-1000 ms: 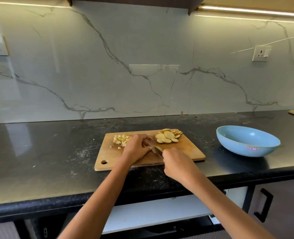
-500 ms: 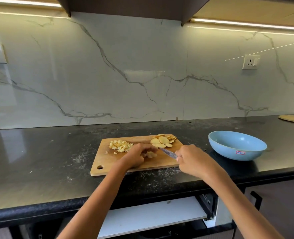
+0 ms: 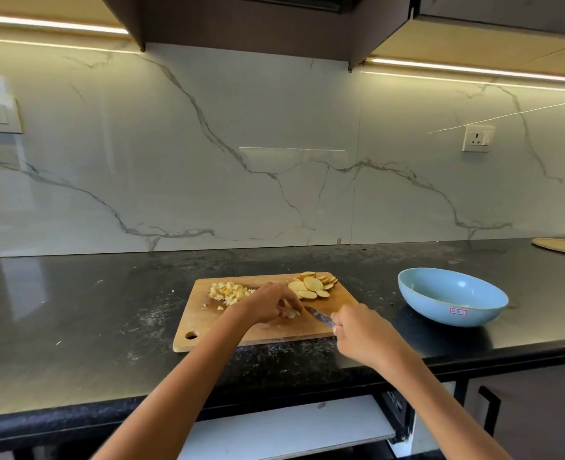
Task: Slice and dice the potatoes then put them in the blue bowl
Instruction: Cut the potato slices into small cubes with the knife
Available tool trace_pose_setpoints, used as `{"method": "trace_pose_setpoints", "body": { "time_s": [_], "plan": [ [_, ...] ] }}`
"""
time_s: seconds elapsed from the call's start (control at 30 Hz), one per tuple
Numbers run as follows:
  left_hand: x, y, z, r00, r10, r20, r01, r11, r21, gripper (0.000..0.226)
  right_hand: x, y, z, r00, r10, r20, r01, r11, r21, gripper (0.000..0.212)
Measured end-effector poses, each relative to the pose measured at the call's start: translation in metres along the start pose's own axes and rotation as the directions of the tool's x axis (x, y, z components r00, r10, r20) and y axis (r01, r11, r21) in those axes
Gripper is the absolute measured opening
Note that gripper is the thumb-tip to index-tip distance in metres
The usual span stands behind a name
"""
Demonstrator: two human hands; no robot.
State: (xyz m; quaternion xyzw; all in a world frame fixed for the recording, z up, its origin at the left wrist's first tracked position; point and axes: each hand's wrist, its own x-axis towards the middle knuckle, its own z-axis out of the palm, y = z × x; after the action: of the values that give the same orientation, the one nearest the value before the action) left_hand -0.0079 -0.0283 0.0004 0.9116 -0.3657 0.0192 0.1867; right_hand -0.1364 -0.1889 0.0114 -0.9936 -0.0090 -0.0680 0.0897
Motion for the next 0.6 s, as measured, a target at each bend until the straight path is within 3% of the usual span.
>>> {"method": "trace_pose_setpoints", "body": {
  "time_s": [0.1, 0.23, 0.4, 0.6],
  "plan": [
    [-0.001, -0.001, -0.001, 1.0, -0.006, -0.01, 0.007, 1.0, 0.028, 0.034, 0.001, -0.001, 0.004, 1.0, 0.004, -0.005, -0.004, 1.0, 0.019, 0.033],
    [-0.006, -0.002, 0.0, 0.998, -0.019, -0.066, 0.021, 0.999, 0.033, 0.028, 0.001, -0.003, 0.005, 0.999, -0.008, -0.047, 0.009, 1.0, 0.021, 0.012],
    [-0.02, -0.004, 0.005, 0.982, -0.087, -0.165, 0.091, 0.996, 0.022, 0.018, 0.002, -0.009, 0.01, 0.997, -0.048, -0.057, 0.049, 0.999, 0.024, 0.019],
    [-0.033, -0.01, 0.012, 0.934, -0.168, -0.315, 0.171, 0.985, -0.018, 0.029, 0.004, -0.025, 0.026, 0.995, -0.053, -0.083, 0.058, 0.997, 0.058, 0.014]
  ]
}}
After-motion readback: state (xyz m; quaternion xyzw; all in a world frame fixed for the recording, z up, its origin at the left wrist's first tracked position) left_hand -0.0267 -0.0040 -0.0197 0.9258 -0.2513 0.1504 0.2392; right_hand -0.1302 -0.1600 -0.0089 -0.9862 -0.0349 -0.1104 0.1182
